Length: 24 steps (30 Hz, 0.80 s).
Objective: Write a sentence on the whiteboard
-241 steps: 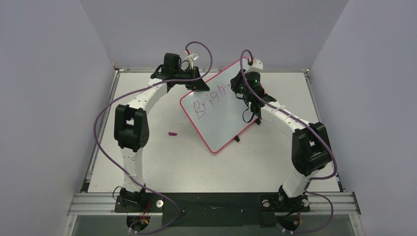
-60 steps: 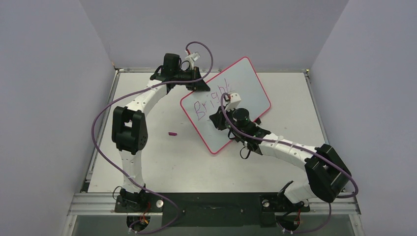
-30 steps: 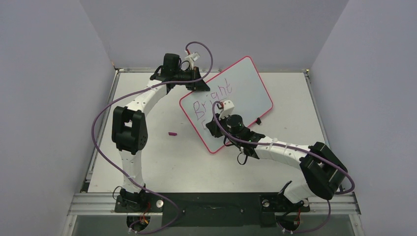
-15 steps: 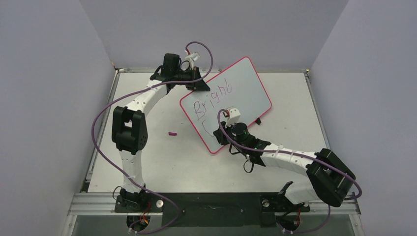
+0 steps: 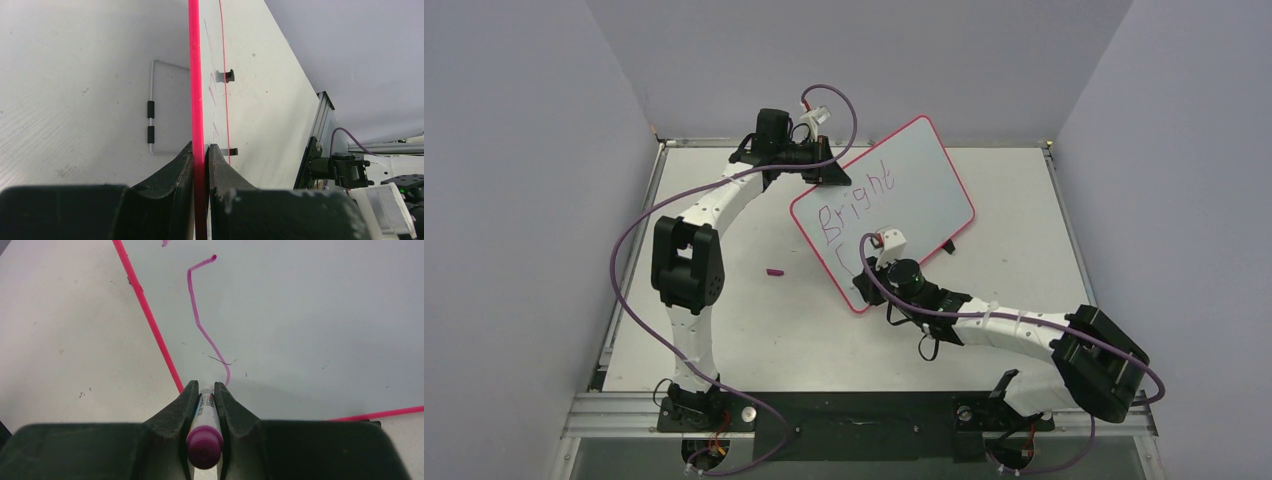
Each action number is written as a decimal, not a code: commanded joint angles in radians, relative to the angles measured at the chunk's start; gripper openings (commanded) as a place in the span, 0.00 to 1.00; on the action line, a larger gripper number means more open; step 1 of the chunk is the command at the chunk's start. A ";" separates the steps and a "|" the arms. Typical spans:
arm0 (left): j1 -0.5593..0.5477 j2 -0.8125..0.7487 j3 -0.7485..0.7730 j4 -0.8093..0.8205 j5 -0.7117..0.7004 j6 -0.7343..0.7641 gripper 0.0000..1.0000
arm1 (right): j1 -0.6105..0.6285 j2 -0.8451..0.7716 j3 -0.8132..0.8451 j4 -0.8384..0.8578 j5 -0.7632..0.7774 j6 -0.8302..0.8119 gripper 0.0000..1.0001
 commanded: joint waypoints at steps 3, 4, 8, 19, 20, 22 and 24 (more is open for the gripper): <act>-0.015 -0.066 -0.004 0.050 0.010 0.055 0.00 | 0.021 -0.010 0.124 0.004 0.017 -0.004 0.00; -0.015 -0.065 -0.005 0.050 0.011 0.056 0.00 | 0.021 -0.011 0.142 0.000 0.015 -0.003 0.00; -0.015 -0.067 -0.003 0.050 0.010 0.055 0.00 | 0.023 -0.010 0.187 -0.005 0.009 -0.010 0.00; -0.015 -0.070 -0.005 0.050 0.010 0.057 0.00 | 0.023 0.069 0.231 -0.011 0.042 -0.008 0.00; -0.015 -0.071 -0.005 0.051 0.011 0.057 0.00 | 0.023 0.072 0.231 -0.011 0.044 -0.006 0.00; -0.015 -0.071 -0.006 0.051 0.011 0.057 0.00 | 0.024 0.086 0.234 -0.012 0.049 -0.005 0.00; -0.015 -0.070 -0.007 0.050 0.010 0.057 0.00 | 0.022 0.101 0.236 -0.015 0.054 -0.003 0.00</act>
